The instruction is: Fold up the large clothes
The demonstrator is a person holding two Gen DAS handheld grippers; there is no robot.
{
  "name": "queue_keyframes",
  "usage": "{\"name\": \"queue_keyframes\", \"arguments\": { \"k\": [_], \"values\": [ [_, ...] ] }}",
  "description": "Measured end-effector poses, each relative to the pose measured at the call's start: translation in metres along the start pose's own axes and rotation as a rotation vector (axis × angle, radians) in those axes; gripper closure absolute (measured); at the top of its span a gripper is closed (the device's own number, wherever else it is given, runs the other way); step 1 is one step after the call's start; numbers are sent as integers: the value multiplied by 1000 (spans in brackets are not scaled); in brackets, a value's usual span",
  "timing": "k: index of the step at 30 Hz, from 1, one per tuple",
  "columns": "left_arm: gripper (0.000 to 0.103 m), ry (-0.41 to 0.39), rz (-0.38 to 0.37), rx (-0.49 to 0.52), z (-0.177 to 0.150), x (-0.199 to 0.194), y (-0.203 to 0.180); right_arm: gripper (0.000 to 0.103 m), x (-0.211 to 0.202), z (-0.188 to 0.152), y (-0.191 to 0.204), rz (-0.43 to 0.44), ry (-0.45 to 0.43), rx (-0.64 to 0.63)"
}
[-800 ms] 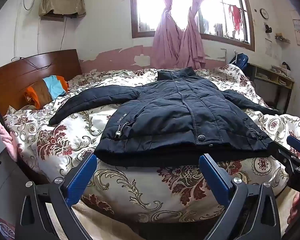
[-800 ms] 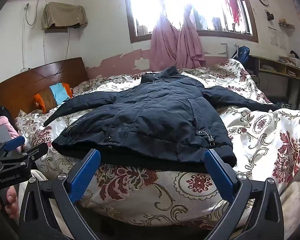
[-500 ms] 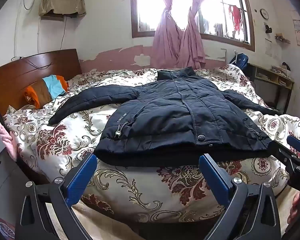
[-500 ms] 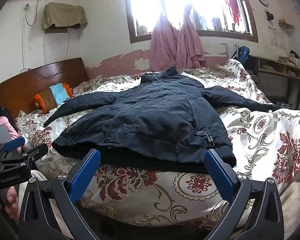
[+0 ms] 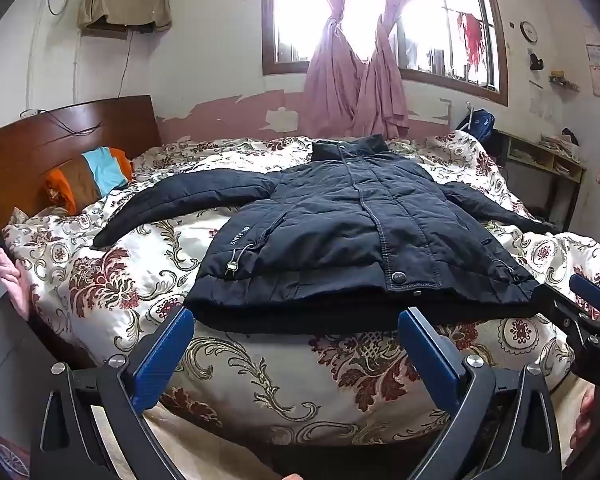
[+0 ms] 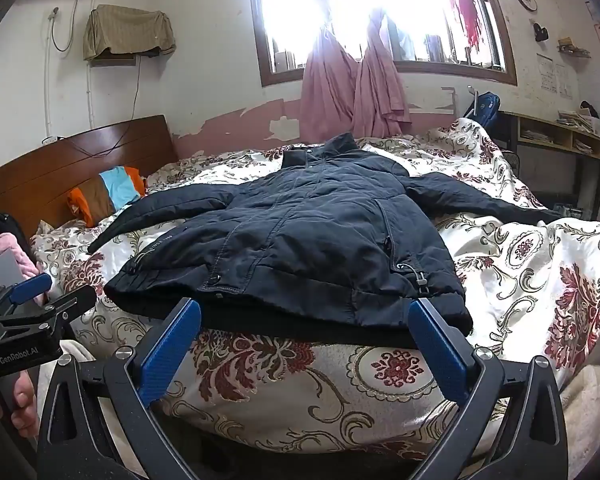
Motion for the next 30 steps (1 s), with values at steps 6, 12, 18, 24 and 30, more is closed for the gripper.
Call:
{"name": "queue_keyframes", "arguments": {
  "k": [6,12,18,24,30],
  "values": [
    [0,0,1,9,3,2,-5,1,0,-1,1,0,2,-1],
    [0,0,2,3,2,1,-4,1,-1,-2,2,0,2,0],
    [0,-1,0,3,2,1,-4,1,-1,-4,3,0,4,-1],
    [0,-1,-1,1,2,1,-3,1,0,-4,1,1,4,0],
    [0,-1,-1,1,2,1,-3,1,0,-4,2,1,5,-1]
  ]
}}
Point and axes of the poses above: each gripper's, at about its wrist camera, not at the fingertips, and x roughly the way its jaws point, y to its left, z to its top, the point moved 10 cm from there along x, roughly the way its jaws point, and after that the axes turned 14 degrees about x, right-handed, at the moved point
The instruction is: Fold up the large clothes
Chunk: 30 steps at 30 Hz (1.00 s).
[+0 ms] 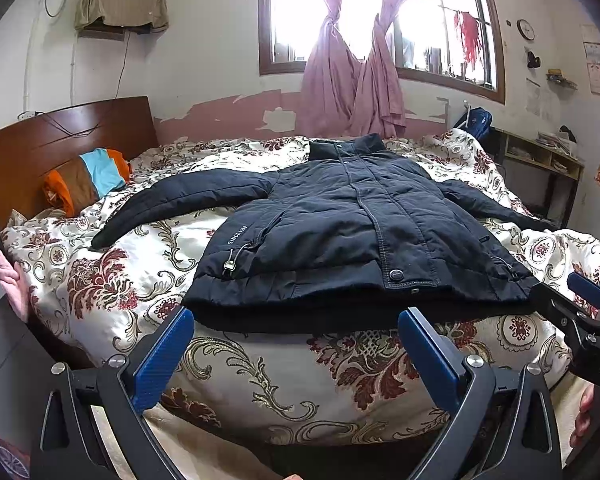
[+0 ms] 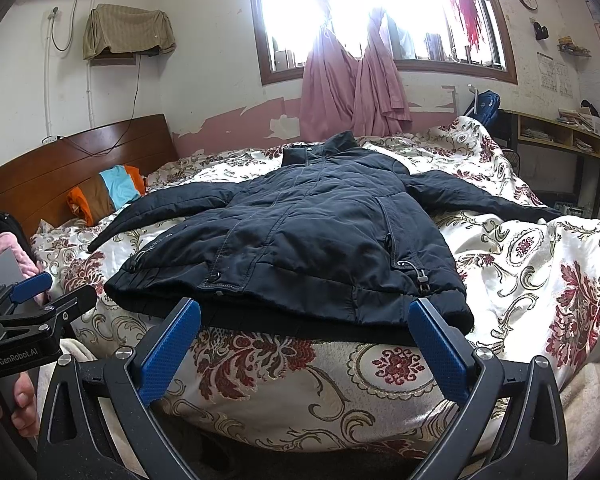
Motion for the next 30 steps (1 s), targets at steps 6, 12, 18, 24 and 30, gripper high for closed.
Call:
{"name": "queue_keyframes", "arguments": {
  "k": [6,12,18,24,30],
  "values": [
    [0,-1,-1,1,0,0,0,1,0,-1,0,0,1,0],
    [0,1,-1,0,0,0,0,1,0,-2,0,1,2,0],
    [0,0,-1,0,0,0,0,1,0,-2,0,1,1,0],
    [0,0,-1,1,0,0,0,1,0,-2,1,1,1,0],
    [0,0,-1,1,0,0,1,1,0,-3,1,0,3,0]
  ]
}}
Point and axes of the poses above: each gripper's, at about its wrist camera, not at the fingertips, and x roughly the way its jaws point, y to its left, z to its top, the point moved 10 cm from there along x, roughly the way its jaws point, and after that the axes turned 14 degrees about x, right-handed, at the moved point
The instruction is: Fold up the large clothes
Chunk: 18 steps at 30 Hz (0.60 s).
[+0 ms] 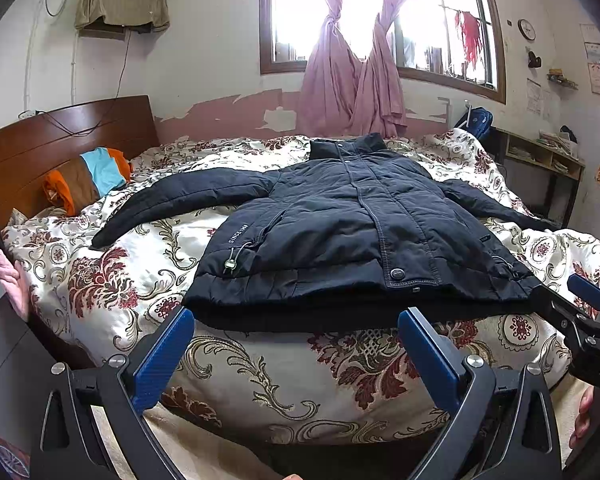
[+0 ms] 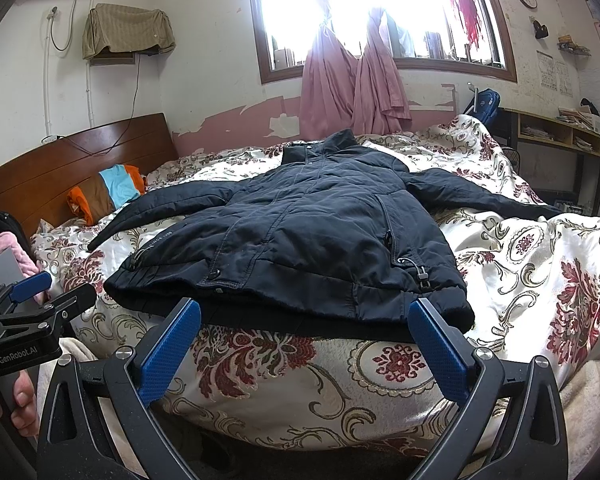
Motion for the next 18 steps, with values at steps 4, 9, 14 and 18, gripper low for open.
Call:
{"name": "queue_keyframes", "arguments": {
  "k": [4,9,14,18],
  "values": [
    [0,1,1,0,0,0,0,1,0,0,0,0,1,0],
    [0,1,-2,0,0,0,0,1,-1,-2,1,0,1,0],
    [0,1,-3,-2,0,0,-1,1,-1,-2,2,1,3,-1],
    [0,8,3,3,-5,1,-1,1,5,-8,-1,-8,20,-4]
  ]
}}
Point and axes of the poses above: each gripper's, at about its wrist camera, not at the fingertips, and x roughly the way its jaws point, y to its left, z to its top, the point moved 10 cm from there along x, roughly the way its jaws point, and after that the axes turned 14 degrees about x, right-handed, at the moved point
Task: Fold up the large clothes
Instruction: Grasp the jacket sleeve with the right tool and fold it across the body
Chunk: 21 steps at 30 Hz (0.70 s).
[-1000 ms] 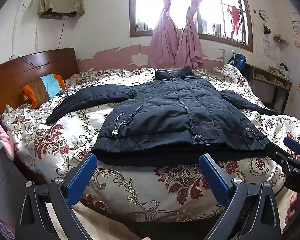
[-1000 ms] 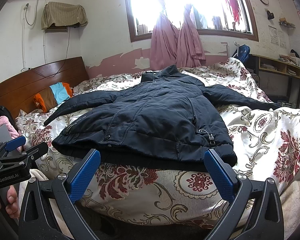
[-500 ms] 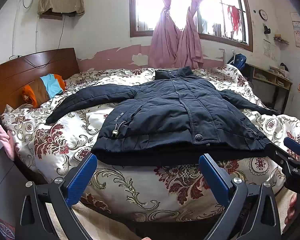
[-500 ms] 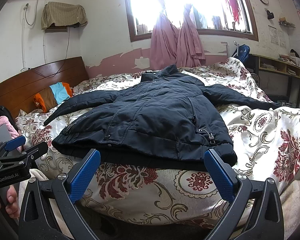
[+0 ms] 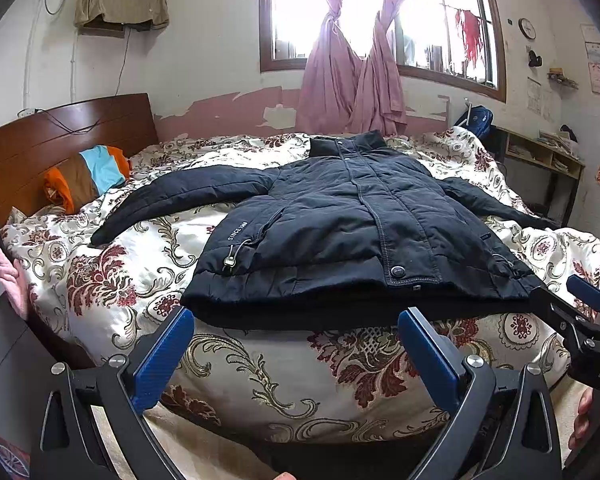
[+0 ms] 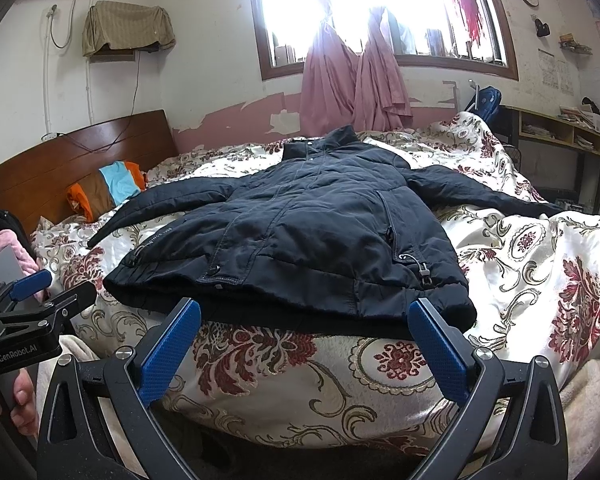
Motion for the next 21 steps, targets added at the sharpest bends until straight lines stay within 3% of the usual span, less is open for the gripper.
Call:
{"name": "queue_keyframes", "arguments": {
  "k": [7,21],
  "values": [
    [0,68,43,42,8,20,6,1,18,16,-10,-41,36,-16],
    [0,114,25,91,86,76,9,1,66,90,-48,-126,42,49]
  ]
}}
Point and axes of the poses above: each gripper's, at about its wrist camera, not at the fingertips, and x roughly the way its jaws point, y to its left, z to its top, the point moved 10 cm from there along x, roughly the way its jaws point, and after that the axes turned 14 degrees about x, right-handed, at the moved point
